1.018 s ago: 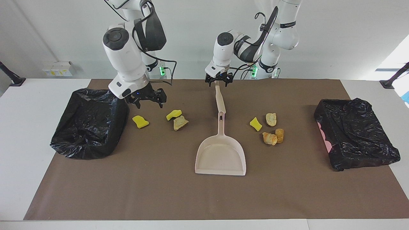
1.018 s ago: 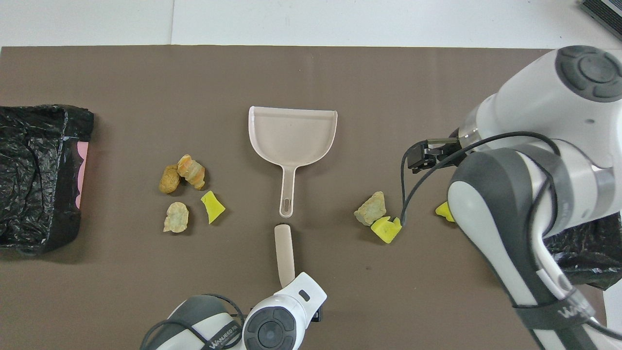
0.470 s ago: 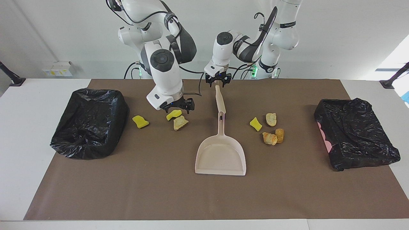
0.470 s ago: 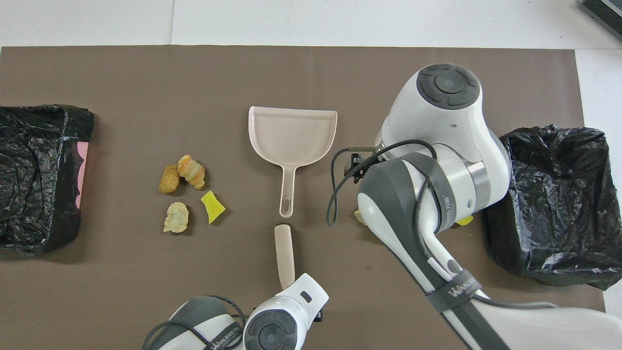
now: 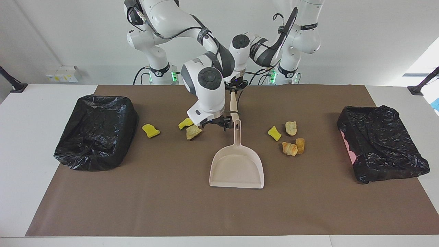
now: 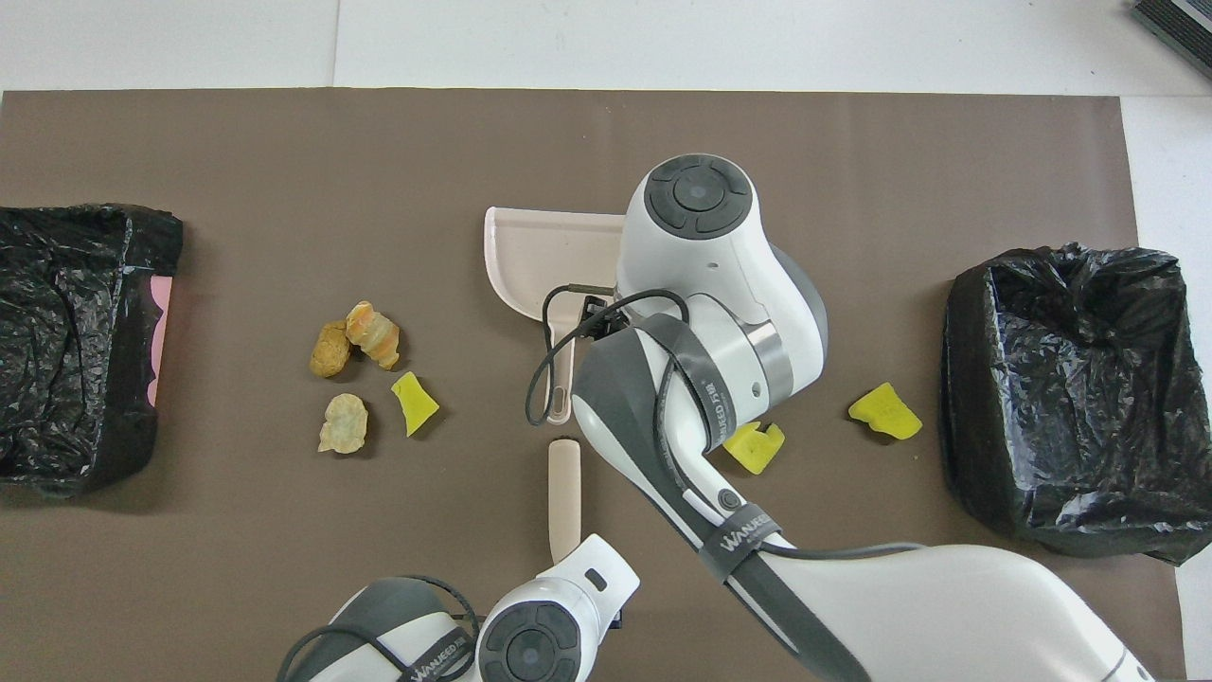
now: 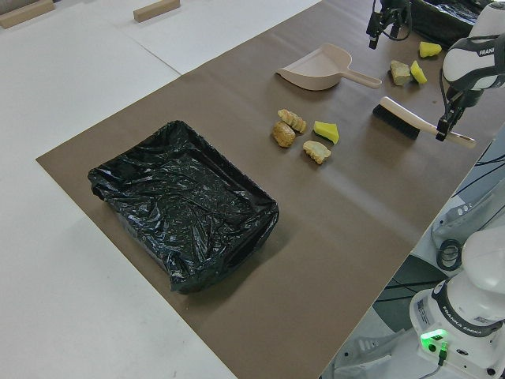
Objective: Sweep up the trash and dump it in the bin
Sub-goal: 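Grasp the dustpan handle with the right gripper while the left gripper grasps the brush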
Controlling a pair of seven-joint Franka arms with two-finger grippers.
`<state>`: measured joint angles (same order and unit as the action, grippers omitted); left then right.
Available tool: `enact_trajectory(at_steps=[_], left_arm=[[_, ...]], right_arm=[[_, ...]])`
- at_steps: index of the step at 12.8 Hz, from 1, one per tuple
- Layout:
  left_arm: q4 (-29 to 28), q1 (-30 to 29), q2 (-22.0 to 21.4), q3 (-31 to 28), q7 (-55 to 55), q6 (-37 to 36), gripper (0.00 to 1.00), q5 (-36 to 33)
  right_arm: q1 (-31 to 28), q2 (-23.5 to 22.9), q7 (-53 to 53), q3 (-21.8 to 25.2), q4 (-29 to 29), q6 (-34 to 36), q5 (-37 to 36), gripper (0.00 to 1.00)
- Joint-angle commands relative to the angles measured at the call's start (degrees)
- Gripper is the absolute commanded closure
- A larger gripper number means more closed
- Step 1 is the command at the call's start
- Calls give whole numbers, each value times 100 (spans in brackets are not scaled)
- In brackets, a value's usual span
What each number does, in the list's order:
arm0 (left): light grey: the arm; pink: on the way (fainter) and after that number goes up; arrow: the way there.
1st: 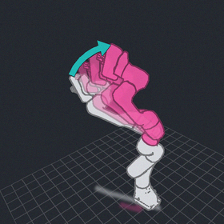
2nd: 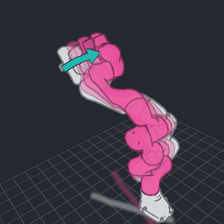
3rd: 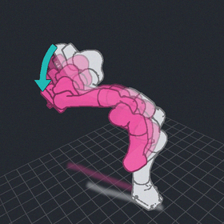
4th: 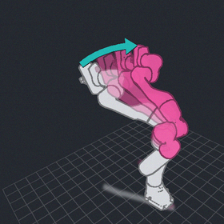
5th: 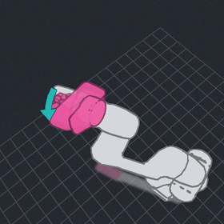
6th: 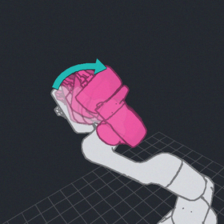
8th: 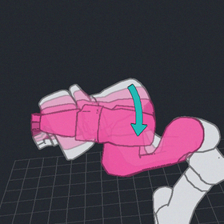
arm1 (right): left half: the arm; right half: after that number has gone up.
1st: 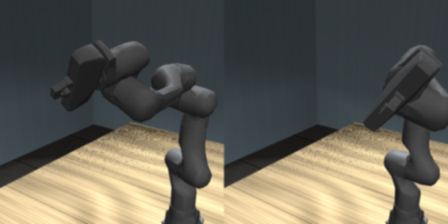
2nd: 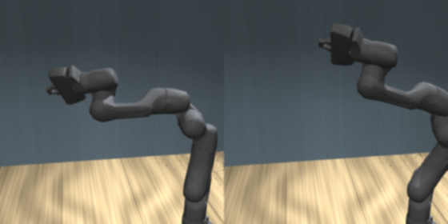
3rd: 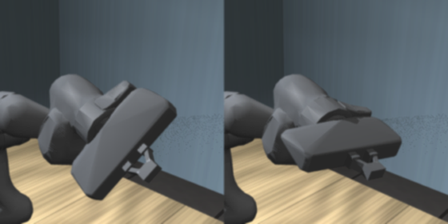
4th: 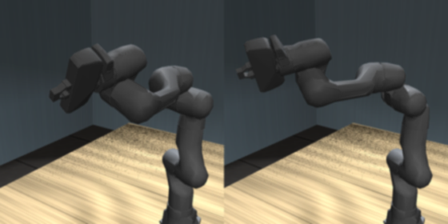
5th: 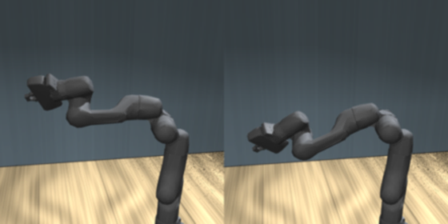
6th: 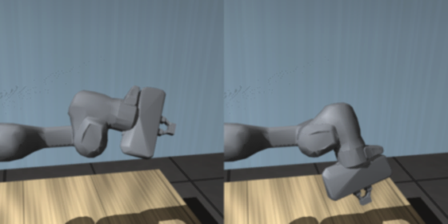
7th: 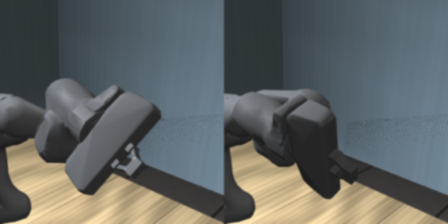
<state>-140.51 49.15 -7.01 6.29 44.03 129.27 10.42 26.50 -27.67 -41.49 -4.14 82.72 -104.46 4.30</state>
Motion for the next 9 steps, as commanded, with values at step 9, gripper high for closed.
enact_trajectory(at_steps=[9], left_arm=[[173,-818,-880,-163,-1290,-2247,100,83]], right_arm=[[558,-441,-746,-8,-178,-681,397,0]])
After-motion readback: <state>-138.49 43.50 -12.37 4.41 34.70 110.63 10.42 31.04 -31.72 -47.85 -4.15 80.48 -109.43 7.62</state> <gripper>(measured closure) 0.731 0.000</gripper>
